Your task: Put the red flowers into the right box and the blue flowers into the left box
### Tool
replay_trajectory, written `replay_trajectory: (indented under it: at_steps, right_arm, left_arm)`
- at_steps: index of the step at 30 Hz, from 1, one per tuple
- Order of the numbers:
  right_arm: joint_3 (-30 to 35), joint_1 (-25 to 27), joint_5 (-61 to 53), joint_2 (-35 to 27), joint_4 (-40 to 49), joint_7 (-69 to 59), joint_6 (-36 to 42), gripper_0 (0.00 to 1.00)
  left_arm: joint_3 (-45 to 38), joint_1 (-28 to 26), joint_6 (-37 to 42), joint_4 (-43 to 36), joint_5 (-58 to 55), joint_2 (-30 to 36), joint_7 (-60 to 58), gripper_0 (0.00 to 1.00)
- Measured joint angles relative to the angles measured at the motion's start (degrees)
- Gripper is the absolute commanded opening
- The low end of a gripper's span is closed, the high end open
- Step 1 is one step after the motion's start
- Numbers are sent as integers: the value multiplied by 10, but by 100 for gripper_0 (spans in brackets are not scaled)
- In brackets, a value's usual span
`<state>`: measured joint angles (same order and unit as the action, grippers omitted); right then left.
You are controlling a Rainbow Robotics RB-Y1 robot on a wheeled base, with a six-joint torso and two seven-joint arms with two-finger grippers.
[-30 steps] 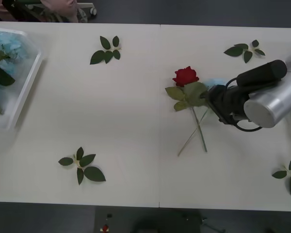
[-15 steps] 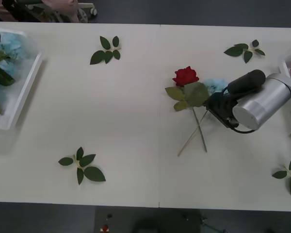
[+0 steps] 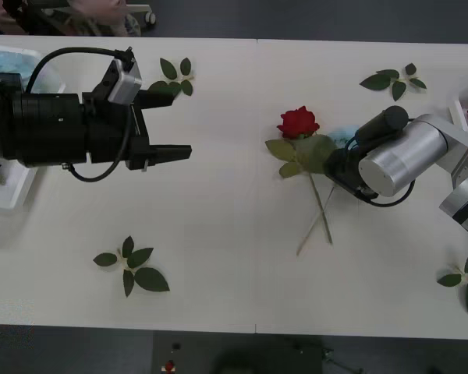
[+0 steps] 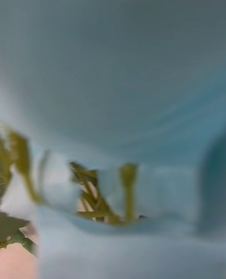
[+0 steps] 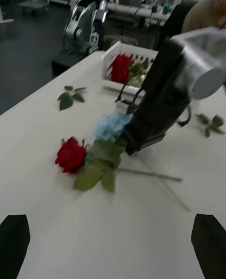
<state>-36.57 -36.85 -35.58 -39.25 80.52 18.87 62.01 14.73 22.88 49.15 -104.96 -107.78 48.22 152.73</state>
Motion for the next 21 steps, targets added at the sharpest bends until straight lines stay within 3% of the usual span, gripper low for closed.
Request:
replay_trajectory:
  at_steps: [5,16,21]
  right_arm:
    - [0,0,0,0,0,1,0,0]
    - [8,-14,15,0,0,11,0,0]
    - [50,-26,-26,-21,24,165,0,0]
  left_arm:
    - [22,-12,0,-34,-79,1,0,100]
    - [55,-12,0,-34,-100,2,0,100]
    - [55,-12,0,-34,-119,2,0,100]
